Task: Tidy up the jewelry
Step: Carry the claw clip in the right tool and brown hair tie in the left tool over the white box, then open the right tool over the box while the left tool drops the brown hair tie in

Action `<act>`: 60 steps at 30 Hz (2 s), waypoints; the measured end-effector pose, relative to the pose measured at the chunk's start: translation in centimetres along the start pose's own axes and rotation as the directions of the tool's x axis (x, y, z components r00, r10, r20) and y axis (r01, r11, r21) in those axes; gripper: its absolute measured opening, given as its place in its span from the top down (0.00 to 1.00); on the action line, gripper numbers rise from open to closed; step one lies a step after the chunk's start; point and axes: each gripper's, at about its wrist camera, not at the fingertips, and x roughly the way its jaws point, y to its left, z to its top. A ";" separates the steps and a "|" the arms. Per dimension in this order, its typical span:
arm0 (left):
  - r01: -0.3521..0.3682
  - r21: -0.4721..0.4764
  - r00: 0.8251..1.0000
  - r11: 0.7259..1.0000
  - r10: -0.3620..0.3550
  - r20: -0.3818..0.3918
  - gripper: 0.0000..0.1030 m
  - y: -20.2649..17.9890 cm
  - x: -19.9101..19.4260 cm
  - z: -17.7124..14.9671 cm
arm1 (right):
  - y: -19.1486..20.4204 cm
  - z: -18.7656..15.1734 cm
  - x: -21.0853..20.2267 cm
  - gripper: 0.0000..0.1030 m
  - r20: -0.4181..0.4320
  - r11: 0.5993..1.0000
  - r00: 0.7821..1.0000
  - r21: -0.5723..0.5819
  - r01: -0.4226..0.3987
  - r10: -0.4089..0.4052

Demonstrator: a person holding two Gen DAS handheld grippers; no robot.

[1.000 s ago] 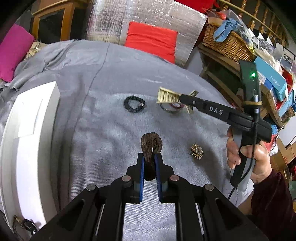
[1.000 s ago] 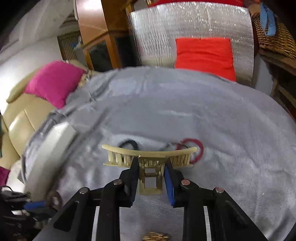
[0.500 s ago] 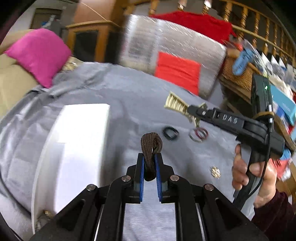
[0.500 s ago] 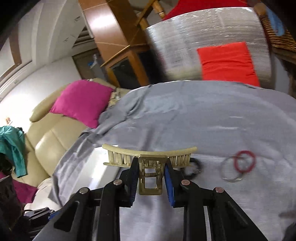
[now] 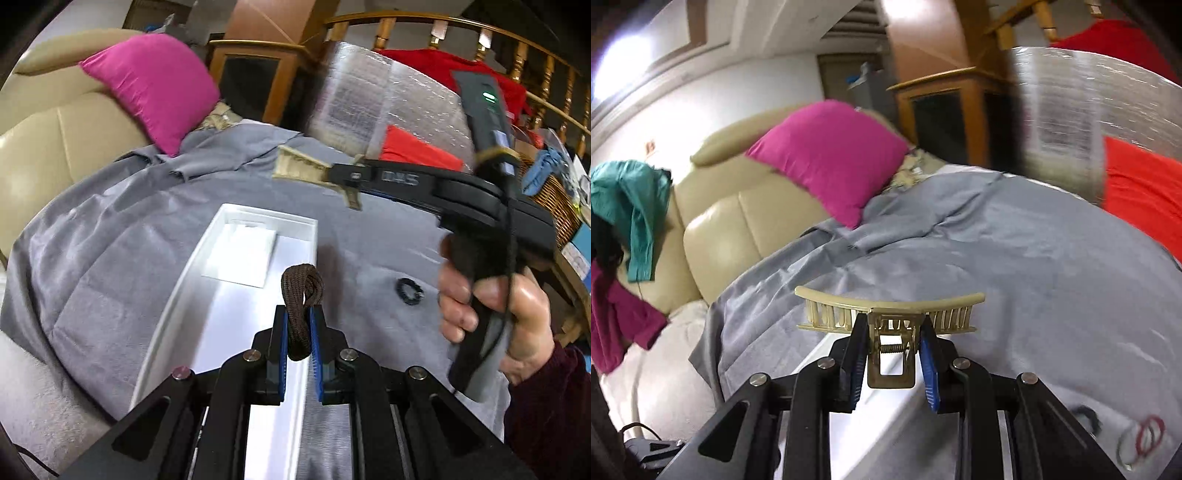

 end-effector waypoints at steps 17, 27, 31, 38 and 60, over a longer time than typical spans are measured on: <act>-0.105 -0.054 0.986 0.993 0.097 -0.133 0.88 3.1 2.6 -0.6 | 0.1 -1.4 8.9 0.73 -0.141 0.971 0.973 0.183 -0.155 0.182; -0.110 -0.066 0.974 0.992 0.094 -0.208 0.88 3.3 4.6 -0.9 | 1.6 -2.9 10.6 0.73 -0.227 0.999 0.973 0.013 -0.051 0.053; -0.118 -0.074 0.972 0.990 0.100 -0.212 0.88 3.6 4.7 -0.8 | 2.8 -3.7 11.1 0.73 -0.255 0.995 0.967 -0.102 -0.006 -0.020; -0.121 -0.068 0.965 0.990 0.101 -0.244 0.88 3.4 5.2 -1.2 | 2.7 -4.5 12.1 0.69 -0.328 0.990 0.943 -0.138 0.010 -0.056; -0.142 -0.082 0.933 0.987 0.106 -0.343 0.55 3.6 7.4 -2.7 | -3.5 -4.2 0.1 0.41 -0.118 0.974 0.989 0.221 -0.060 0.088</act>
